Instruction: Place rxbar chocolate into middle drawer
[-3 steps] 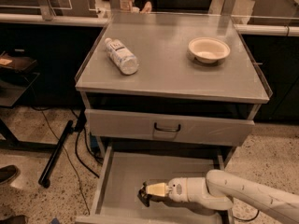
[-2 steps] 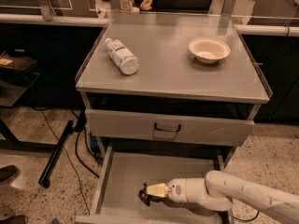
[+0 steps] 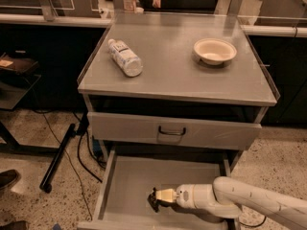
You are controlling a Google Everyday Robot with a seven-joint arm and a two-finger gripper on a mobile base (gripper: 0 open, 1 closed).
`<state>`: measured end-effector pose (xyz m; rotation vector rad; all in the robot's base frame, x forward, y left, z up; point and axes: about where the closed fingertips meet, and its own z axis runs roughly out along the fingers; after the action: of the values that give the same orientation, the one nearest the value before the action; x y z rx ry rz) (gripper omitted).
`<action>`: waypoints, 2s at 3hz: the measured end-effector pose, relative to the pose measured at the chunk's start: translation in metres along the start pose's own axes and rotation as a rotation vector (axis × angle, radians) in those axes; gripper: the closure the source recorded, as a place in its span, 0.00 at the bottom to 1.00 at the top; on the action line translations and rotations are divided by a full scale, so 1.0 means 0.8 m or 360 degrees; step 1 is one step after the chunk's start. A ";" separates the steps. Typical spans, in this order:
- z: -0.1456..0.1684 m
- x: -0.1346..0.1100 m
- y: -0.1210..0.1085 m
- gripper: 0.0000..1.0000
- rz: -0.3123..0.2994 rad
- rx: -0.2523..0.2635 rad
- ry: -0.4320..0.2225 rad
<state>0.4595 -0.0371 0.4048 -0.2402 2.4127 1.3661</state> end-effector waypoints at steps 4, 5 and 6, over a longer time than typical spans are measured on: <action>-0.012 -0.001 -0.019 0.58 0.0017 0.0084 -0.0030; -0.012 -0.001 -0.019 0.27 0.0017 0.0084 -0.0030; -0.012 -0.001 -0.019 0.04 0.0017 0.0084 -0.0030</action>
Offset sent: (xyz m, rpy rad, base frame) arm 0.0114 -0.0659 -0.0234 -0.0660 0.0449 -0.1407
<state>0.4628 -0.0530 0.3975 -0.2005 2.4342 1.3011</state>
